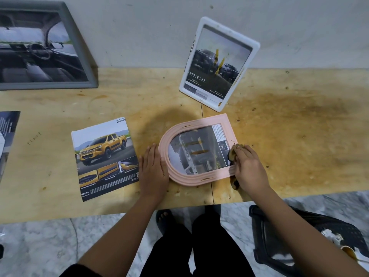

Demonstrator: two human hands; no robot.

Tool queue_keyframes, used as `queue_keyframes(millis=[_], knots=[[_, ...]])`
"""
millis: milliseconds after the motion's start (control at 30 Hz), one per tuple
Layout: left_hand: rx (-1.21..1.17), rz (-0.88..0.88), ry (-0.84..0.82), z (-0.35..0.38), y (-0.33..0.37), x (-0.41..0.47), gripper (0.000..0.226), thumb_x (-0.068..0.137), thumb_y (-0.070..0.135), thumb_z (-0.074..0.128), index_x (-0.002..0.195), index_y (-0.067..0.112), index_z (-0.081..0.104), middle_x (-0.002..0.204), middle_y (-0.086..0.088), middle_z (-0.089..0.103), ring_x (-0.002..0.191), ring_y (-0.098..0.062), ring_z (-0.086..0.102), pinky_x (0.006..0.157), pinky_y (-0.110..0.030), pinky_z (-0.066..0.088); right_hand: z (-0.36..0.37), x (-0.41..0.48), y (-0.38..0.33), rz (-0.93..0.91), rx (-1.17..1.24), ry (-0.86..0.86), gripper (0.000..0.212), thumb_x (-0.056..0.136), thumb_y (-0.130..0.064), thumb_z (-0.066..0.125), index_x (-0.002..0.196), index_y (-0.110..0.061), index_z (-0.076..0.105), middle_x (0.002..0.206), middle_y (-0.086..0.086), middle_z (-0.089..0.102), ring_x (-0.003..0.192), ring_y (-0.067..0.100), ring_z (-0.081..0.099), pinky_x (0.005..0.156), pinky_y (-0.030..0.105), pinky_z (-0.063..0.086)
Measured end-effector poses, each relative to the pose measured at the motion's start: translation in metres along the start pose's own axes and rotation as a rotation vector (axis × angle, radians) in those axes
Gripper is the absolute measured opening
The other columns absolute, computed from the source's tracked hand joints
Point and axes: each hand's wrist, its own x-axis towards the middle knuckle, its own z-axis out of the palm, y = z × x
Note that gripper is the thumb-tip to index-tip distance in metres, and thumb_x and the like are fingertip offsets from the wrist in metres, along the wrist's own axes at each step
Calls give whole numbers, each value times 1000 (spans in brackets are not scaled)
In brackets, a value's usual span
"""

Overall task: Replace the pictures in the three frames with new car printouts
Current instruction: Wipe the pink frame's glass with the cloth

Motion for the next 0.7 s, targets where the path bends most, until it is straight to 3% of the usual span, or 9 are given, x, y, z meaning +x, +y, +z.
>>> queue_keyframes(millis=[233, 367, 533, 700], knots=[[3, 1, -4, 0, 0, 1, 61, 95, 36, 9, 145, 8, 29, 151, -7, 31, 143, -20, 21, 118, -37, 7, 2, 6, -3, -21, 37, 83, 36, 62, 23, 60, 95, 10, 64, 99, 24, 67, 103, 44, 59, 101, 40, 30], [-1, 0, -4, -1, 1, 0, 62, 94, 37, 8, 145, 9, 28, 152, -6, 30, 143, -19, 20, 118, -36, 6, 9, 11, -1, 42, 84, 84, 37, 70, 21, 55, 104, 10, 63, 105, 23, 66, 111, 43, 54, 99, 35, 32], [-14, -3, -4, 1, 1, 0, 58, 96, 35, 12, 145, 10, 27, 152, -5, 30, 143, -18, 19, 118, -35, 6, 12, 18, -3, 95, 108, 75, 37, 72, 18, 53, 107, 7, 62, 109, 22, 65, 113, 41, 51, 90, 42, 47], [-9, 4, 0, -1, 1, 0, 56, 97, 32, 15, 144, 7, 30, 151, -8, 32, 142, -20, 22, 118, -37, 8, 15, 29, -8, 146, 114, 98, 37, 76, 15, 50, 109, 4, 62, 112, 19, 63, 115, 36, 50, 84, 45, 48]])
